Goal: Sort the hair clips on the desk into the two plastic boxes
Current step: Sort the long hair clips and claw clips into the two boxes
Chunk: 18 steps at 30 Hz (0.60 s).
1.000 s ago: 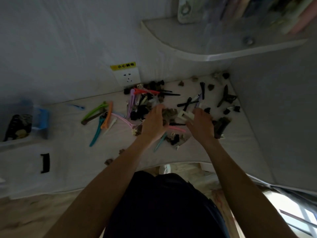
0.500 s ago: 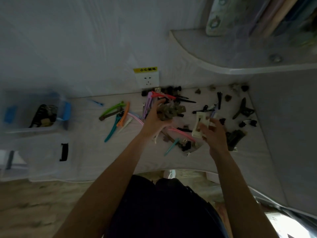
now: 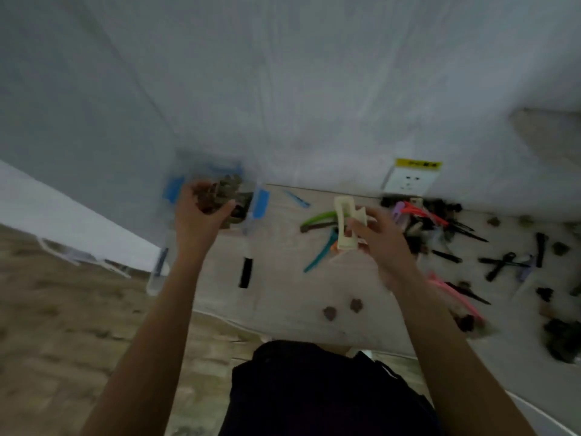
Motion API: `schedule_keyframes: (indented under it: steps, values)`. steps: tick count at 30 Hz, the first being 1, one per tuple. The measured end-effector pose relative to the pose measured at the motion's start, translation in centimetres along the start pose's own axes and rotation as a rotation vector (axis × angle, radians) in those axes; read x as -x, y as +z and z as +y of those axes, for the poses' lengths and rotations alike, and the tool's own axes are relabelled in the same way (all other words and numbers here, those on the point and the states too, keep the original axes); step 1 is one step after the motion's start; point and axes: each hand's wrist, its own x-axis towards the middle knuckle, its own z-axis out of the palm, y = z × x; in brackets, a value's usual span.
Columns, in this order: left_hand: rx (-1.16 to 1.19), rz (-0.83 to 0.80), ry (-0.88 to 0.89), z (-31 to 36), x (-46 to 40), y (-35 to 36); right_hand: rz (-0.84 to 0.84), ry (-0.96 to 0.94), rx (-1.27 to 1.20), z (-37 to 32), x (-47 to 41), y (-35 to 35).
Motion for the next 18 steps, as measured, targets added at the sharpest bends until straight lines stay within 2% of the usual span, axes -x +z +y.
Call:
schedule_keyframes:
  steps: [3,8,14,18]
  values:
    - [-0.312,0.026,0.081,-1.8,-3.7,-3.1,-0.061,-0.035,0.082,-0.8,-0.8,4.9]
    - [-0.613,-0.079,0.170,-3.5,-8.1,-4.2,-0.102,-0.079,0.151,-1.9,-2.1,11.4]
    - [-0.716,-0.267,0.274,-6.7,-9.6,-4.7,-0.116,-0.108,0.250,-2.1,-3.6,16.3]
    - [-0.753,-0.302,0.377,-8.0,-9.9,-5.6,-0.062,-0.219,0.523,-2.1,-4.1,18.5]
